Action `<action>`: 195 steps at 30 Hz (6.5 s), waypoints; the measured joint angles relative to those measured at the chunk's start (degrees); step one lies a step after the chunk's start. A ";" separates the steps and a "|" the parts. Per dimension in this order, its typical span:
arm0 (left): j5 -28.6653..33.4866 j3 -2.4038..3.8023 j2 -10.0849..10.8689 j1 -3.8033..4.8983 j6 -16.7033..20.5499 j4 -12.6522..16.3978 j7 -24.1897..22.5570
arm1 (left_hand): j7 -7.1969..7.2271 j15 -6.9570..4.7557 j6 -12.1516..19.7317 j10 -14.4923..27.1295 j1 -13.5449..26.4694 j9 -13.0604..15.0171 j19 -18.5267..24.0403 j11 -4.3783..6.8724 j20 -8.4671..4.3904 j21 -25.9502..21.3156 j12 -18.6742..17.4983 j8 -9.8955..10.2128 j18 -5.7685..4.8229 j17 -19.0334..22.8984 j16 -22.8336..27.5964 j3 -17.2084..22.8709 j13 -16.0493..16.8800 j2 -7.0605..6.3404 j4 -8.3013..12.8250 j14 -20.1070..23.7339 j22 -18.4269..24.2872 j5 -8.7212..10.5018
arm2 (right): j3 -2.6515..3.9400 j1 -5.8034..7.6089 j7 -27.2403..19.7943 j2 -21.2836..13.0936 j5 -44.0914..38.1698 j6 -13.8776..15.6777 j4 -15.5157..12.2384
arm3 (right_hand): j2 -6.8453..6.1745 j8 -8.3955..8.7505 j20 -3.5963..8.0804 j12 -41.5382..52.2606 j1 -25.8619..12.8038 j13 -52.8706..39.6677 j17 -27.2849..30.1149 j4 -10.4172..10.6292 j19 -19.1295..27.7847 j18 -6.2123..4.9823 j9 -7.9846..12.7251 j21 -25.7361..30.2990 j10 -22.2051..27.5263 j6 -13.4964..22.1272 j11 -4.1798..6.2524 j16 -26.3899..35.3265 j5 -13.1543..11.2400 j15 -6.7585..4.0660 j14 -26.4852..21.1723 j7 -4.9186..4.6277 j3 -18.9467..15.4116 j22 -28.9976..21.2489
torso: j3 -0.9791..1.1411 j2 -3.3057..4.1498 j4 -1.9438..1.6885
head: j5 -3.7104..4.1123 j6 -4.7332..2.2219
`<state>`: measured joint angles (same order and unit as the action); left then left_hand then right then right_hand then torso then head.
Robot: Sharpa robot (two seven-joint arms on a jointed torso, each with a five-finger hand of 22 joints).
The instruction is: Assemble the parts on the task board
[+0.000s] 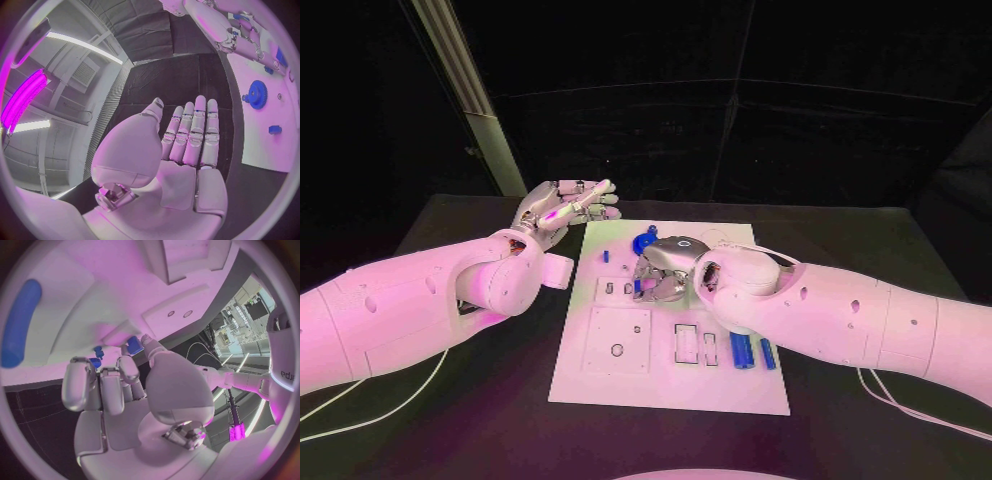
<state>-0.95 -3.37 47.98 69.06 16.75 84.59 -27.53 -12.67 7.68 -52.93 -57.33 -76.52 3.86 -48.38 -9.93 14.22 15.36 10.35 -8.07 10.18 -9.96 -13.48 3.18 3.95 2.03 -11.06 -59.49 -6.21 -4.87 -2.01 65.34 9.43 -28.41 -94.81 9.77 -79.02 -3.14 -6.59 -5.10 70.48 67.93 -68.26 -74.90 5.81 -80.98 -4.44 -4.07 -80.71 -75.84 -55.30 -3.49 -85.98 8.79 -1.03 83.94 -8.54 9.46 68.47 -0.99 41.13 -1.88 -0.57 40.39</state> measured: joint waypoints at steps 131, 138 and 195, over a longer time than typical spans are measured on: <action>-52.56 -8.83 -23.54 8.87 -34.78 -19.88 60.79 | 9.20 -11.57 1.04 -12.99 6.82 21.16 -33.68 10.33 -12.39 61.72 55.05 -28.69 -5.51 -64.96 -76.34 -16.23 50.59 6.76 -2.82 -24.45 -61.92 1.99 | 0.02 11.54 -16.94 -13.84 52.97 0.16 5.79 | 4.58 -1.69 -0.02 -35.04 10.70 33.50 37.02 -1.38 13.08 -5.79 -0.28 37.51 12.99 4.06 -0.30 46.04 3.56 0.11 -4.19 -0.41 -9.03 -47.90 | 1.18 -4.50 0.91 | -2.02 3.06; -52.57 -8.83 -23.65 8.85 -34.87 -19.79 60.79 | 9.00 -11.56 1.24 -12.99 6.06 21.35 -33.68 10.33 -12.39 61.72 55.05 -28.69 -5.79 -64.96 -76.34 -15.48 50.50 6.42 -2.38 -24.45 -62.05 1.99 | 0.02 11.53 -16.80 -13.56 52.71 -0.40 6.11 | 4.58 -1.69 -0.02 -35.04 10.70 33.50 37.01 -1.38 13.08 -5.80 -0.28 37.51 12.99 4.06 -0.30 46.04 3.55 0.11 -4.19 -0.41 -9.03 -47.90 | 1.18 -4.49 0.91 | -2.09 3.18; -56.99 -8.93 -15.00 6.75 -15.56 -9.75 57.74 | 8.99 -11.98 3.68 -13.45 9.23 25.36 -34.07 10.94 -12.38 63.25 52.17 -30.14 -5.78 -64.96 -76.34 25.95 49.39 -3.92 2.06 -24.46 -65.51 1.99 | -0.02 11.52 -14.99 -13.89 53.03 -5.90 7.53 | 4.90 -1.68 -0.22 -35.27 9.79 33.65 37.40 -0.36 12.89 -5.79 -0.17 38.79 12.99 4.67 -0.30 47.77 3.55 0.11 -4.20 -0.63 -9.72 -48.71 | 1.18 -4.49 0.37 | -2.60 4.65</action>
<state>-57.94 -12.29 32.98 75.81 1.19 74.84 30.20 -3.68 -4.30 -49.25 -70.78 -67.29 29.22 -82.45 1.01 1.84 78.60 62.51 -38.21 4.40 -74.91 -89.82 29.13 53.34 -1.89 -9.00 -83.94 -71.71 -2.88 -2.03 76.86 -5.56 -42.31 -41.78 3.87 -71.49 1.76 -8.27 -5.32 35.21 77.72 -34.61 -37.50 5.45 -68.09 -10.23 -4.25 -41.92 -62.86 -50.63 -3.79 -38.20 12.34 -0.92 79.75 -9.17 -0.27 19.76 0.19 36.63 -1.51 -3.18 45.03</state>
